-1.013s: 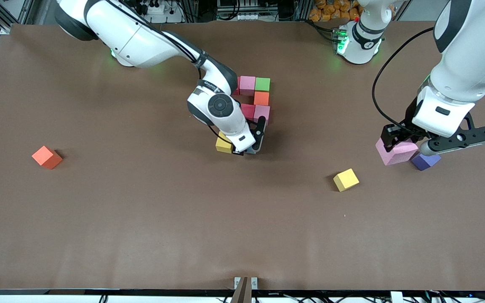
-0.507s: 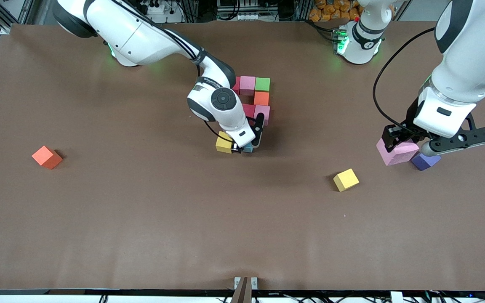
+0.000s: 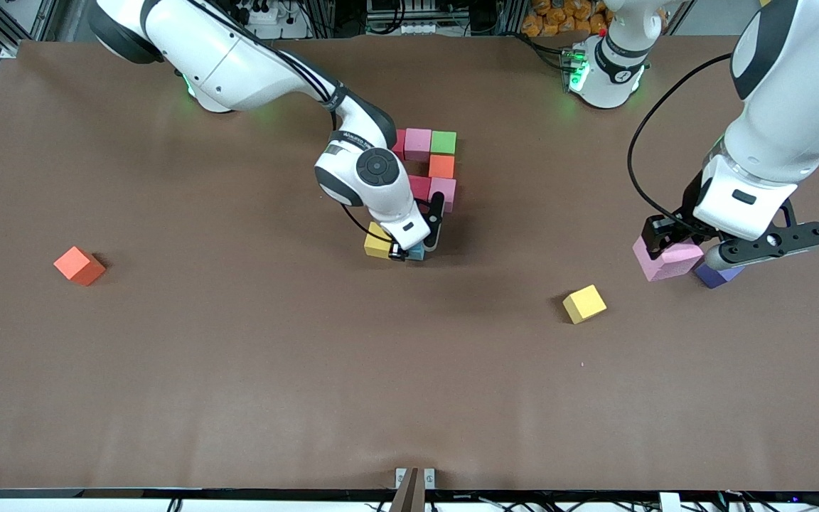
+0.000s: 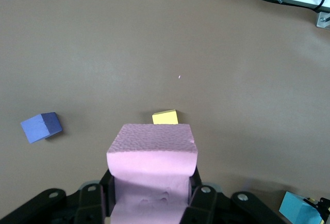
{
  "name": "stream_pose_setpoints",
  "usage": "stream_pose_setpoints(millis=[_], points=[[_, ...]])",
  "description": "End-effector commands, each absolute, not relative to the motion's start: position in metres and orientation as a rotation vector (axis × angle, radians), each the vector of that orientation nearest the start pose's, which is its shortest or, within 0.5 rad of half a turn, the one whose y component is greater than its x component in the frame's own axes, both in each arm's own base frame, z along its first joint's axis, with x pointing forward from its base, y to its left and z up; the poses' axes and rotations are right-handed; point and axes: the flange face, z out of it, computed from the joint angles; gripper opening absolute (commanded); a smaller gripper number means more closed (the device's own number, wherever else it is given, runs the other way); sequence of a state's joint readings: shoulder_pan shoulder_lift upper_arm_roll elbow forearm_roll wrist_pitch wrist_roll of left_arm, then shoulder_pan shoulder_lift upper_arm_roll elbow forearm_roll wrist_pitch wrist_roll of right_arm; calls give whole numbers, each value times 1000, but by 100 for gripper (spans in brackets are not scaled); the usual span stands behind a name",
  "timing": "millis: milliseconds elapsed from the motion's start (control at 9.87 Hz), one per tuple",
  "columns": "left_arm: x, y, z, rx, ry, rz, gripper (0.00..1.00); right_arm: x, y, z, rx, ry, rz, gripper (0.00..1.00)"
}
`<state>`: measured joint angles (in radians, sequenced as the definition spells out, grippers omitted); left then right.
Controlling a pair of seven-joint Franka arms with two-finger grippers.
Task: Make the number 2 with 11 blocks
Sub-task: 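Lower the cyan cube beside the yellow cube with the right gripper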
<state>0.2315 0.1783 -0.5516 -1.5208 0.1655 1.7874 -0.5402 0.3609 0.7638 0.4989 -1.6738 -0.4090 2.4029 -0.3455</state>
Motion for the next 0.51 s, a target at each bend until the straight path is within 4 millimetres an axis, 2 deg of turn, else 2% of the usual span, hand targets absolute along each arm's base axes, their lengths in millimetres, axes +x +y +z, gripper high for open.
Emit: stream_pose_setpoints(millis=[0,405], points=[[599,-154,582,-3115,-330,-192,0,474,482,207,-2408,-1953,-93,5],[600,-149,584,-3112,-354,-198,0,468,482,203,-2417,-1939,-81,5]])
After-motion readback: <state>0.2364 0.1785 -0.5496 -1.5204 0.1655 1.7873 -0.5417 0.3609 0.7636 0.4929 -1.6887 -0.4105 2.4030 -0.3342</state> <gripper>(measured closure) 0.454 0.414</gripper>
